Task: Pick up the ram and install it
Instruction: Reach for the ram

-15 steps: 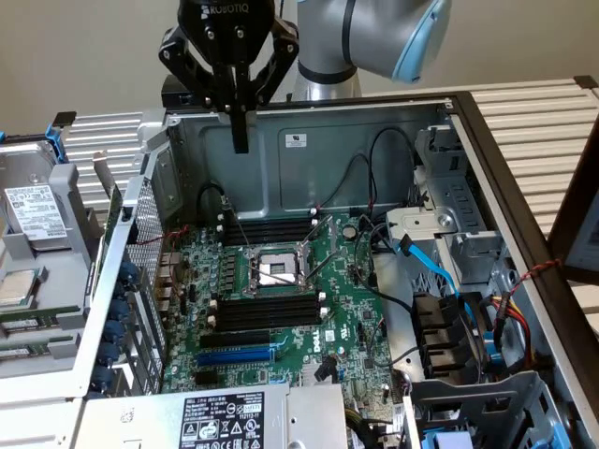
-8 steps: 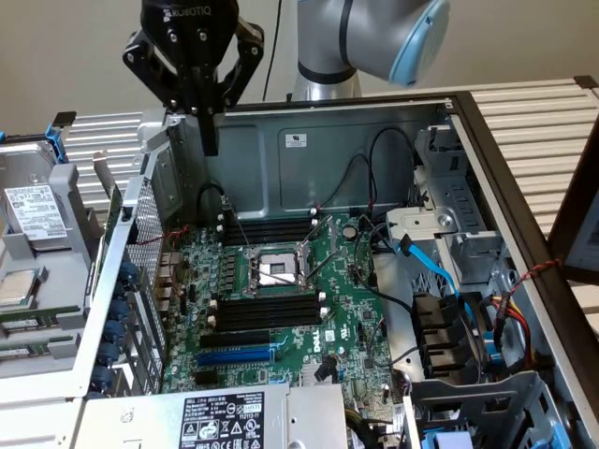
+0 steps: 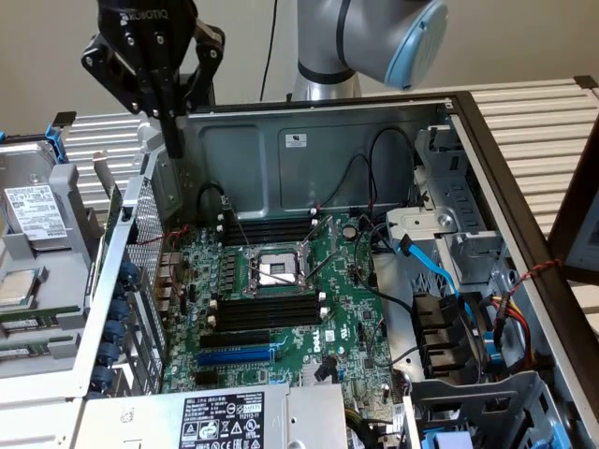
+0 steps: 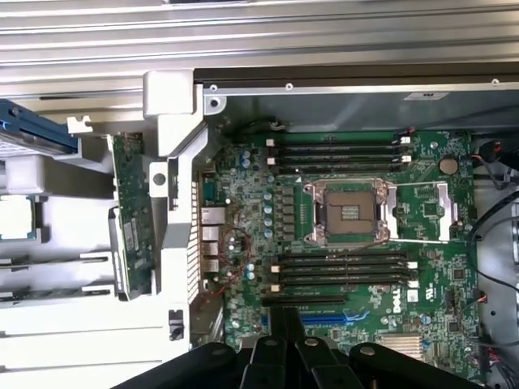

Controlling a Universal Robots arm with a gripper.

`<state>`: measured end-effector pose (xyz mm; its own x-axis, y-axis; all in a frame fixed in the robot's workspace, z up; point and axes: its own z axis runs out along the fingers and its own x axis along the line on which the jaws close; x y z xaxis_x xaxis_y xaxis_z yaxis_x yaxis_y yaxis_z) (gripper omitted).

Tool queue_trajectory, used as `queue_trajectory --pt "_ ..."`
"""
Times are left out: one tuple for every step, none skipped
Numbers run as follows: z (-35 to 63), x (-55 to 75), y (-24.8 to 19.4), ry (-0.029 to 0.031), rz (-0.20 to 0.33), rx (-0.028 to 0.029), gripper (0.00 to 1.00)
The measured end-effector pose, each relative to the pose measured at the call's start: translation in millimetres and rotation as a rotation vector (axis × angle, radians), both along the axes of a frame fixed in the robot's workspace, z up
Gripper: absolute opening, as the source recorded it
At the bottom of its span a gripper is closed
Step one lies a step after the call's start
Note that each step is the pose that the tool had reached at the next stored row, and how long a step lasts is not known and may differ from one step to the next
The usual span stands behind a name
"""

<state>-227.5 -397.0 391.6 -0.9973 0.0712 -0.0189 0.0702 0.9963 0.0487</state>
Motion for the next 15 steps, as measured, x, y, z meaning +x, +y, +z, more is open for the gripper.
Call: queue_trajectory --pt "-0.1 -4.5 0.0 -0.0001 0.0 0.0001 0.1" --pt "-0.2 -9.0 0.0 0.0 0.0 0.0001 0.1" --pt "-0.2 -13.6 0.0 0.0005 0.0 0.0001 0.1" --pt "-0.3 -18.1 0.1 0.0009 0.0 0.0 0.1" --pt "-0.3 -22.6 0.1 0.0012 0.0 0.0 0.1" --pt "-0.5 -27.4 0.0 0.0014 0.0 0.0001 0.1" --pt "-0.5 -31.9 0.0 0.0018 0.0 0.0 0.1" --pt "-0.7 -36.4 0.1 0.002 0.0 0.0001 0.1" --pt "-1.5 -50.2 0.1 0.0023 0.0 0.0 0.1" --pt "-2.0 -54.8 0.1 0.0023 0.0 0.0 0.1" --pt "-2.6 -59.3 0.2 0.0023 0.0 0.0 0.1" --pt "-3.1 -64.2 0.3 0.0024 0.0 0.0 0.1" --pt "-3.5 -68.7 0.3 0.0025 0.0 0.0 0.1" --pt "-3.9 -73.1 0.4 0.0026 0.0 0.0 0.1" --pt "-4.4 -77.8 0.4 0.0027 0.0 0.0001 0.1"
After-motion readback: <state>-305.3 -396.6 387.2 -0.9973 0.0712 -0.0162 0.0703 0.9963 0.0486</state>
